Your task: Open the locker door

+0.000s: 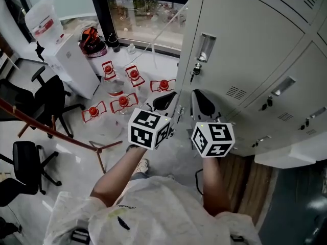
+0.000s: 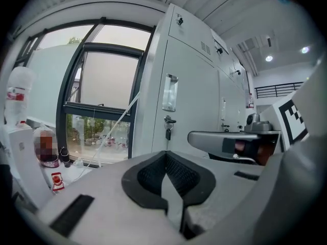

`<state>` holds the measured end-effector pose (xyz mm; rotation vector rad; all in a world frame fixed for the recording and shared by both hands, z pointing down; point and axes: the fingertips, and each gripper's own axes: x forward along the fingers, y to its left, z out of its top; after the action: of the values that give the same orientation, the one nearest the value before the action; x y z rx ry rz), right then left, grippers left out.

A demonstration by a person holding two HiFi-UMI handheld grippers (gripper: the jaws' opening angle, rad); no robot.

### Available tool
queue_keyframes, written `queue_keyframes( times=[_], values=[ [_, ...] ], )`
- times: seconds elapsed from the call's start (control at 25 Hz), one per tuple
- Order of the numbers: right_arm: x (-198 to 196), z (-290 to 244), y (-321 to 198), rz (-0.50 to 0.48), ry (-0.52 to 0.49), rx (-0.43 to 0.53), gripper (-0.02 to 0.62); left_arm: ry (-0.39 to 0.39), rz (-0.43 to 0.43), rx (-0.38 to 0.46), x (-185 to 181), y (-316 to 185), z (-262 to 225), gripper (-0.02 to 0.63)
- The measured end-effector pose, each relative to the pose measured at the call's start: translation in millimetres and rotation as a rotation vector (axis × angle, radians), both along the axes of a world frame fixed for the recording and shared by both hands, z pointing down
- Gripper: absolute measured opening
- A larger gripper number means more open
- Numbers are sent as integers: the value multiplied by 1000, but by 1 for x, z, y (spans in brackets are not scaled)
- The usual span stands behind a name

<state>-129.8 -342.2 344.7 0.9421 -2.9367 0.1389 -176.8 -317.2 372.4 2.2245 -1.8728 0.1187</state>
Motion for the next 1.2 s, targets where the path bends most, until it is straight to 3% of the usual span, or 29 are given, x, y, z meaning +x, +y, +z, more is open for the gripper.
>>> queue_keyframes(
  times=[0.32, 0.44, 0.84, 1.04, 1.2],
  values=[
    [-11, -18, -27, 118, -15, 42, 12, 1, 72, 5, -22, -23, -3, 5],
    [-13, -21, -33, 148, -20, 46, 104, -1, 93, 8, -28, -30, -3, 5],
    [-26, -23, -48, 250, 26, 93, 107, 0, 139, 5, -42, -37, 1, 5],
    [-26, -24, -53, 279, -37, 39, 107, 2, 155, 8, -50, -38, 1, 5],
    [-23, -23, -56, 279, -156, -64, 107, 1, 175, 8, -53, -40, 2, 5]
  ],
)
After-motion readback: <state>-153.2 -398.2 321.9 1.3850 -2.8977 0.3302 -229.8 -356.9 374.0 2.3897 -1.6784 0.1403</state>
